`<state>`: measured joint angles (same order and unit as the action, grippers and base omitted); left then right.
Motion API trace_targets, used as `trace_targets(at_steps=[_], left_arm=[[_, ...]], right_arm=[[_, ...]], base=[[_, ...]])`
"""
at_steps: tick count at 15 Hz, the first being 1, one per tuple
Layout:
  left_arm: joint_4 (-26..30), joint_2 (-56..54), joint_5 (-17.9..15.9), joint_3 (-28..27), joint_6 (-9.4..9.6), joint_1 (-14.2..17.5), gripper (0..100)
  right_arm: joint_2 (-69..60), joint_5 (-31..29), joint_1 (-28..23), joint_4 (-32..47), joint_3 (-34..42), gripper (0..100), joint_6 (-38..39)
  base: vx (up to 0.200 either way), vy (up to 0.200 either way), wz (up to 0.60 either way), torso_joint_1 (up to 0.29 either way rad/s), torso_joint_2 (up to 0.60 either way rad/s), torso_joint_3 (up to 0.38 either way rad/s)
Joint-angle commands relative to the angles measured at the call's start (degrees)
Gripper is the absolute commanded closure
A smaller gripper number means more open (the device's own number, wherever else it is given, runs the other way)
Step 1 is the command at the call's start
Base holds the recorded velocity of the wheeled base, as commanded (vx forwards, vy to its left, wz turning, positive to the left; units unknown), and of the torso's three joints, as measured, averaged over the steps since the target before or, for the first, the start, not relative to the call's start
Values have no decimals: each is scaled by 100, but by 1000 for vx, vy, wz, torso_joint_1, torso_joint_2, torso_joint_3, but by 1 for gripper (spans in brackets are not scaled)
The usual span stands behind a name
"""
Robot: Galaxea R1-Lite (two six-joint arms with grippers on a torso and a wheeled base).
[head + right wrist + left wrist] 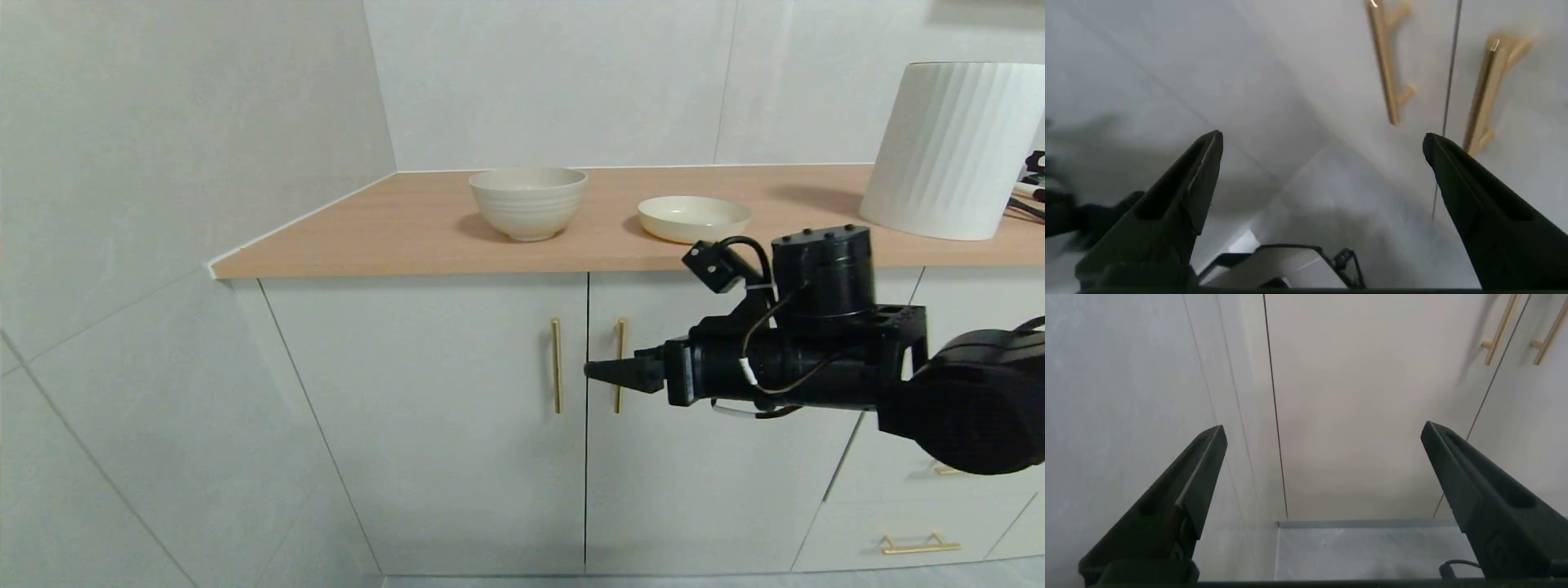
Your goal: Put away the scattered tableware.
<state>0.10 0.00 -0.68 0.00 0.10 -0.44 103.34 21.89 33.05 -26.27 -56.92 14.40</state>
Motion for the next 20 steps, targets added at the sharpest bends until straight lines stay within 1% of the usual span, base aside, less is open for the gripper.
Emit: trace_targets(at_steps=[1, 3, 4, 8, 9, 11, 15, 18, 20], left_arm=[[-1, 0, -2, 0, -1, 0, 0], [-1, 0, -2, 0, -1, 0, 0], [-1, 0, -2, 0, -1, 0, 0], [-1, 0, -2, 0, -1, 0, 0], [-1, 0, -2, 0, -1, 0, 0], [-1, 0, -2, 0, -1, 0, 0], [-1, 0, -2, 0, -1, 0, 0], [-1, 0, 7, 0, -1, 0, 0], [-1, 0, -2, 0, -1, 0, 0]], right_arm=[[679, -194, 53, -80, -127, 0, 10], [793, -581, 53, -458, -83, 0, 2], [811, -713, 53, -511, -109, 0, -7], [1048, -836, -18, -669, -241, 0, 10], [1171, -924, -35, -801, -250, 0, 10], [1417, -1179, -53, -1319, -250, 0, 2], [1689, -1187, -79, -1433, -381, 0, 81], [1900, -1152, -35, -1978, -390, 0, 476], [2023, -1135, 17, -2128, -381, 0, 511]], base=[[0, 0, 0, 0, 0, 0], [0, 0, 0, 0, 0, 0], [0, 0, 0, 0, 0, 0], [0, 0, 0, 0, 0, 0], [0, 0, 0, 0, 0, 0], [0, 0, 0, 0, 0, 0], [0, 0, 0, 0, 0, 0], [0, 0, 0, 0, 0, 0], [0, 0, 0, 0, 0, 0]])
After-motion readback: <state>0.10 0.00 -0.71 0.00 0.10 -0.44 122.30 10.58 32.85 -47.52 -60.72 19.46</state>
